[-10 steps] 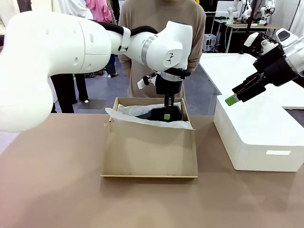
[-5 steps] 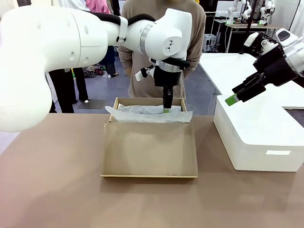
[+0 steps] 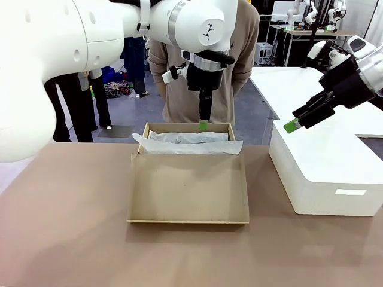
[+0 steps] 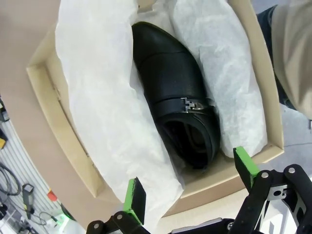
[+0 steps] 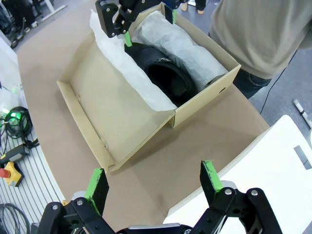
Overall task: Pack the shoes into the box.
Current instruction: Place the other shoe of the Shoes into the Shoes Box, then close the Shoes Box.
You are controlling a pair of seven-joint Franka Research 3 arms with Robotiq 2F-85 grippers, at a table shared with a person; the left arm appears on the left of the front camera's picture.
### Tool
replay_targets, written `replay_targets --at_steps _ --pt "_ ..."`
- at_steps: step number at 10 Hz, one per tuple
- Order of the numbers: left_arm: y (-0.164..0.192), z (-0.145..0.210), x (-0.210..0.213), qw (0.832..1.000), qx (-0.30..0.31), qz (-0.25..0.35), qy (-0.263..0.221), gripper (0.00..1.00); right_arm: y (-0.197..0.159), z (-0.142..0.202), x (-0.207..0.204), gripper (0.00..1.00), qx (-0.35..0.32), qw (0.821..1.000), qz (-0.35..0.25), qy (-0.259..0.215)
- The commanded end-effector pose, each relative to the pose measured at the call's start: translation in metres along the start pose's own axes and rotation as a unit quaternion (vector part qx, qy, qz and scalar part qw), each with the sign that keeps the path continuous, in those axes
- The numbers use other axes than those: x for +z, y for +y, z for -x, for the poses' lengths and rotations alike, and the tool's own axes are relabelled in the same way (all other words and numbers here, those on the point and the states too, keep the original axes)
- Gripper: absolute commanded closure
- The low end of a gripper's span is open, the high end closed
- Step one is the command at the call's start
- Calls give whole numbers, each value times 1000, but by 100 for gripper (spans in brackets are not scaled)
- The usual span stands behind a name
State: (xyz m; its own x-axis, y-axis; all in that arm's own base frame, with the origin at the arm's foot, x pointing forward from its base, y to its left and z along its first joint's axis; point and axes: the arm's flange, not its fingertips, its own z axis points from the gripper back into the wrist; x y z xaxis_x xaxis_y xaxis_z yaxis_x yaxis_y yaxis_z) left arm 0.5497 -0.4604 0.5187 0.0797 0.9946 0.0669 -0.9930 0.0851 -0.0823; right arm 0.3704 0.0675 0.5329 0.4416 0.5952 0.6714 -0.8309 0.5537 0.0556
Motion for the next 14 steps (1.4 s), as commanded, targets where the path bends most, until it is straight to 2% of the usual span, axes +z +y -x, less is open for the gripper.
replay_targets --at_steps 1,11,12,14 --pt "3 3 -3 1000 6 -4 -3 0 -3 -1 -1 0 4 1000 -7 -13" --pt "3 3 -3 1000 6 -4 -3 0 -3 -1 -1 0 4 1000 -7 -13" --pt "0 4 -5 1000 -3 0 1 0 -3 -1 -1 0 4 1000 -7 -13" --pt "10 -17 21 997 -72 33 -21 0 -3 -1 -1 0 4 1000 -7 -13"
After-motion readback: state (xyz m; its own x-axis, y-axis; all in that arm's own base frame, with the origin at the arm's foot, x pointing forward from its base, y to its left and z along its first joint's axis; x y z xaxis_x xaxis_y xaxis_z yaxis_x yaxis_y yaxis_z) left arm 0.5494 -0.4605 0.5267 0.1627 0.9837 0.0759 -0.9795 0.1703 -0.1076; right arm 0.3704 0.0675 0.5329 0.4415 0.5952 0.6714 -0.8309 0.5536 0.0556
